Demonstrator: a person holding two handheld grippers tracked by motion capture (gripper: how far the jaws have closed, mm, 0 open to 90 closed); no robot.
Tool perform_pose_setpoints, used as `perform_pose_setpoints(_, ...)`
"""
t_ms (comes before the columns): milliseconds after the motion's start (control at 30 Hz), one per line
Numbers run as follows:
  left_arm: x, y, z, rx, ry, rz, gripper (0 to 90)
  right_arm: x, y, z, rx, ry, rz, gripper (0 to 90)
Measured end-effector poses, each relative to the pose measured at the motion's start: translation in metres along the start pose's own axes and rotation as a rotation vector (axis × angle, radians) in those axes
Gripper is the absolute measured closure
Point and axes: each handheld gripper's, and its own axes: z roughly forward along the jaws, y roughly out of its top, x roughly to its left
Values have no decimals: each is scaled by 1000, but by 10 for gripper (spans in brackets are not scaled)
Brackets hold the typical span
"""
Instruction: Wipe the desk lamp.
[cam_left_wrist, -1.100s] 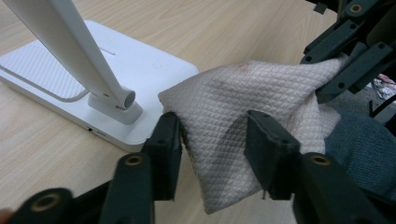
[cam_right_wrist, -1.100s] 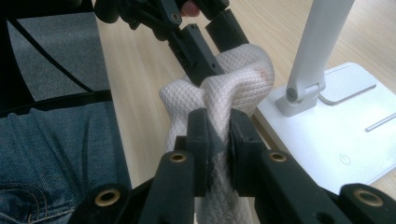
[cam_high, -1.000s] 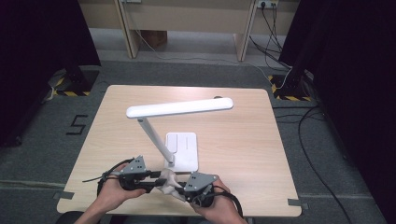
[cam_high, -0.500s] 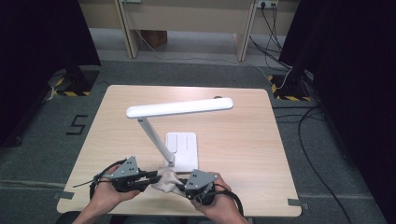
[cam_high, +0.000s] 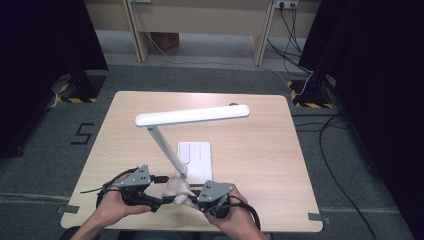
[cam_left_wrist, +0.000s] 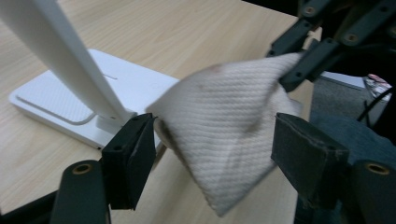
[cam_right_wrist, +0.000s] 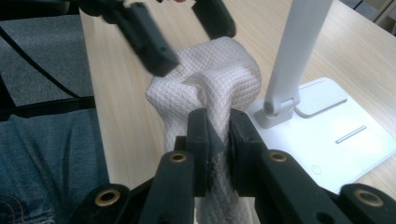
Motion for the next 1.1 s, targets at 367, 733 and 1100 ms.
perform_pose_setpoints(367,-7,-3,9,89,-11,123,313,0,5,1,-21,21,1,809)
perform_pose_setpoints(733,-6,-2,1,31,30,181,660,0,8,-2,-46,31,13,808)
perform_pose_setpoints(1100,-10,4,-10,-43,163,176,841,0,18,2,-98,28,24,799)
